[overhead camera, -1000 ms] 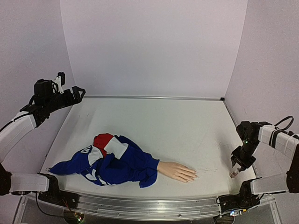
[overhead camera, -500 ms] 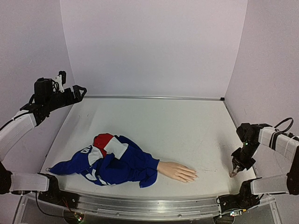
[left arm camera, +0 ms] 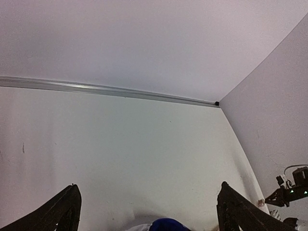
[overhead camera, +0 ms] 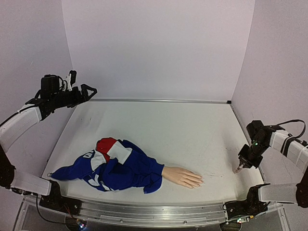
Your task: Paint the nails
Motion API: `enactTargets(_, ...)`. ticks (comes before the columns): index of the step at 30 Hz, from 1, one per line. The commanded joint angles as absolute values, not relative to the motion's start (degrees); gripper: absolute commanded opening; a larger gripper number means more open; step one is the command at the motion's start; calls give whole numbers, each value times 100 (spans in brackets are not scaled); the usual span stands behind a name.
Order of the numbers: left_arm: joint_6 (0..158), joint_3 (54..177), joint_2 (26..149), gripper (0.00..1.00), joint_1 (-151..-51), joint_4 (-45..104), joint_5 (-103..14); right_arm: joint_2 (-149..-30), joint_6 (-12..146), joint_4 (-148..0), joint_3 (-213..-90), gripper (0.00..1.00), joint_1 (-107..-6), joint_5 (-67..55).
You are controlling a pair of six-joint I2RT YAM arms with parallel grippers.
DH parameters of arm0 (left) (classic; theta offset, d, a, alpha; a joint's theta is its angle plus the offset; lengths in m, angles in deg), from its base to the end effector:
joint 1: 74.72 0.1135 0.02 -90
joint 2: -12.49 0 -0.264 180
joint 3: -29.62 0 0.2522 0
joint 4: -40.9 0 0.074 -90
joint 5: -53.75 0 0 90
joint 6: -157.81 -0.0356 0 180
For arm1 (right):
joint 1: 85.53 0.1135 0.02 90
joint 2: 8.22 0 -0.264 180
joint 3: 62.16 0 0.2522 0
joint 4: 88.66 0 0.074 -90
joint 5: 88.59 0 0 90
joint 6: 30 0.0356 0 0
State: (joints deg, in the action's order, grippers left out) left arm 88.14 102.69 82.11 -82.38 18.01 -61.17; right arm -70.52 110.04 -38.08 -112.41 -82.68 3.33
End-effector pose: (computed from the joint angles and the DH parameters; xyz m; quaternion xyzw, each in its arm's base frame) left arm 0.2755 -0.0522 0.3408 0.0359 0.8060 -0.3073 0.5046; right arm 0.1941 0.0085 0.1973 0.3925 0.8887 0.0908 0.2190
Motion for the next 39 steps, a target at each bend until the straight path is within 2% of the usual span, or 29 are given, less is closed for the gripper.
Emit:
enactTargets(1, 8998, 10791, 8456, 99, -8288, 1632, -7061, -6701, 9306, -4620, -11683, 0, -8298, -378)
enactTargets(7, 9033, 11527, 9275, 98, -8921, 1242, -7757, -7040, 8167, -5724, -11991, 0, -8290, -1735)
enactTargets(15, 9354, 12336, 10380, 96, -10092, 1211, -8300, -7229, 7804, -6412, -12382, 0, -8043, -2820)
enactTargets(18, 9149, 12476, 10621, 96, -10535, 1191, -8329, -7426, 8045, -6590, -12574, 0, -7605, -2673)
enactTargets(22, 8871, 12461, 10680, 98, -10848, 1167, -8318, -7738, 8332, -6965, -12977, 0, -6433, -2259)
enactTargets(27, 8851, 12386, 10775, 98, -10921, 1161, -8822, -8521, 7769, -7251, -13847, 0, -5225, -2536)
enactTargets(33, 8907, 12293, 11067, 95, -11062, 1162, -9823, -9431, 6912, -7217, -14821, 0, -4763, -3677)
enactTargets(39, 8785, 12306, 11272, 95, -11208, 1160, -10132, -9573, 6515, -7217, -15137, 0, -4704, -4751)
